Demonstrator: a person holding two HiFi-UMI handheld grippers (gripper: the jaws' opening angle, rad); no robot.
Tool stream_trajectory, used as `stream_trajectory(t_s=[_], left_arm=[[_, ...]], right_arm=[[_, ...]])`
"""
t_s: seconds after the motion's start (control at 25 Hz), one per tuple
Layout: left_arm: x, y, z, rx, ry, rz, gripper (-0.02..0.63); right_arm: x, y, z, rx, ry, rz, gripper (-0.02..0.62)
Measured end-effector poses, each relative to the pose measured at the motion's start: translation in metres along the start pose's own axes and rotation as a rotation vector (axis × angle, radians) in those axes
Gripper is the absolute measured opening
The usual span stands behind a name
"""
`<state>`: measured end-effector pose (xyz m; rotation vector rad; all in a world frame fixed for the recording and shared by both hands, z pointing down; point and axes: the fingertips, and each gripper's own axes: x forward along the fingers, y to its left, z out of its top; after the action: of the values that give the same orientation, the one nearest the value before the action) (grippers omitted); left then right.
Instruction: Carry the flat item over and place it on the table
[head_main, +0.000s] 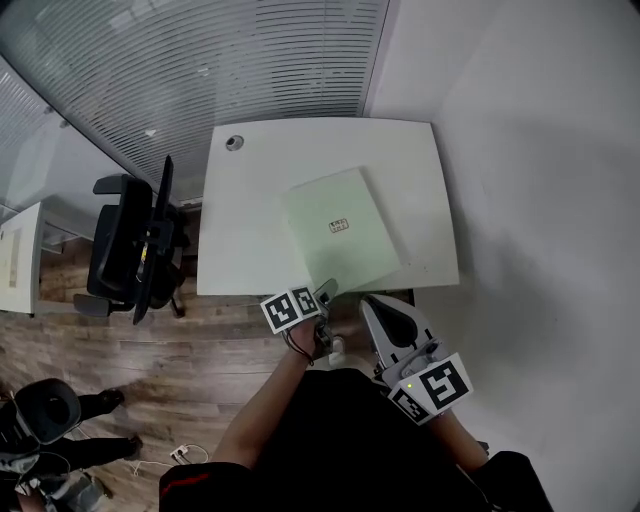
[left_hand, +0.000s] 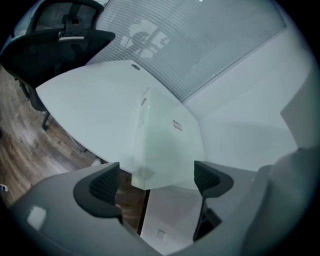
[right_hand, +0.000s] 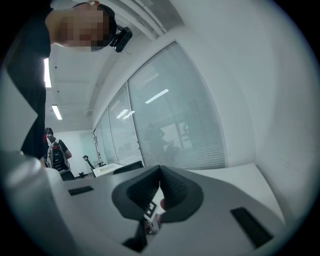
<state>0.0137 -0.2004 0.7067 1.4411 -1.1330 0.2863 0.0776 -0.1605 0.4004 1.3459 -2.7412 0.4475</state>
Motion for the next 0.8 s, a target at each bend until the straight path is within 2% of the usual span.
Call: stream_trajectory(t_s=[0.4,0.6,0.8], left_arm=[[-0.057,-0.062,-0.003,0.239,-0.113,-0.110,0.420],[-0.090,-0.095,-0.005,0.408,-0.176,-0.162,0.386],[-0.130,-0.125,0.000,0.587,-0.305,-0.169,0.323]], right_arm=[[-0.023,0.003,-0.009,0.005,0.028,-0.024,0.000],[-0.034,0.006,-0.006,0.012,0.003,-0.026,0.000],[-0.044,0.009,-0.004,0.007,-0.012,-0.027,0.000]])
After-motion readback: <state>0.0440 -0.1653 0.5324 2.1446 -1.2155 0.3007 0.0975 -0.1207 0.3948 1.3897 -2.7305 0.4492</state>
